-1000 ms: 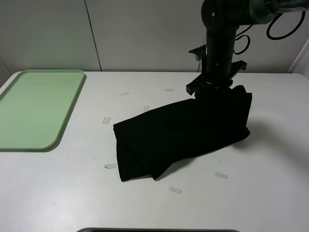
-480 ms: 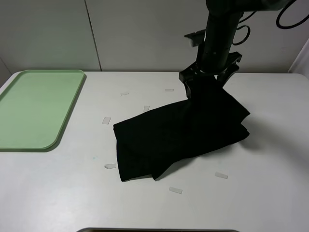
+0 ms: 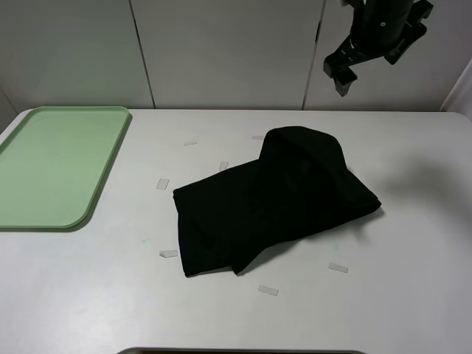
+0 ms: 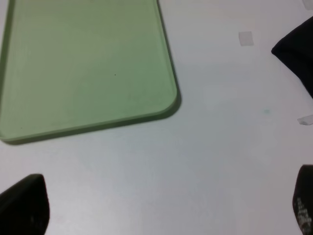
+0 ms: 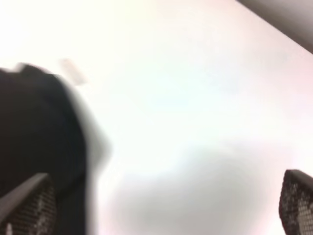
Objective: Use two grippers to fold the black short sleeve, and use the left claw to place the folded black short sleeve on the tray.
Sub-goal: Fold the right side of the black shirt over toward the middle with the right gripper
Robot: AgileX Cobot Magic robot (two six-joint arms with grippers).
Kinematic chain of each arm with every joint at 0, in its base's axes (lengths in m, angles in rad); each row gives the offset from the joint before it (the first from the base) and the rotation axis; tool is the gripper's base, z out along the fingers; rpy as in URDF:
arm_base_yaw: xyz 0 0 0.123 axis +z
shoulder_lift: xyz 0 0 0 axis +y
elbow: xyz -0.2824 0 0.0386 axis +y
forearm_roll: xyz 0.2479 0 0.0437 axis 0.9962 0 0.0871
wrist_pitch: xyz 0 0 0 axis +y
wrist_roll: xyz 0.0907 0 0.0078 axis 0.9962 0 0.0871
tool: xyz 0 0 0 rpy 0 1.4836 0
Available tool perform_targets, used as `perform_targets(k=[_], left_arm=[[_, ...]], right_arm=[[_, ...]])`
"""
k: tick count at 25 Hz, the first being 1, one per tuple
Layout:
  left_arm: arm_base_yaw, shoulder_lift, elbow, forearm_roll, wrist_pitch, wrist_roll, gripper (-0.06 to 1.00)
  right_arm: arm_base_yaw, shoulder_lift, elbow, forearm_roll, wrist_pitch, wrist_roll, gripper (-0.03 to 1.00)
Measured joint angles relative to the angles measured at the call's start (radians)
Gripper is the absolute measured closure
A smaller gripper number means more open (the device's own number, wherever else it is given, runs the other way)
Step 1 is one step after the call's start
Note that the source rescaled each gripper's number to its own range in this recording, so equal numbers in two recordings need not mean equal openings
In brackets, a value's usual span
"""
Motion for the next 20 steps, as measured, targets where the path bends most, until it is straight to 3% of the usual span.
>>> perform_targets(k=[4,8,14,20], left_arm=[[0.000,0.000,0.000,0.002,0.000,0.000,-0.06],[0.000,0.000,0.000,0.002,0.000,0.000,-0.06],[0.000,0.000,0.000,0.003,-0.001,0.000,-0.06],[0.000,0.000,0.000,0.003,-0.001,0.000,-0.06]], right_arm=[[-0.091,0.036,0.063,0.012,-0.067,0.000,-0.03],[-0.133,0.072,0.138,0.090,-0.101,0.000,-0.03],[-0.082,0.083,0.164,0.301,-0.115,0.000,-0.03],[0.012,0.088,0.164,0.363,-0.121,0.000,-0.03]])
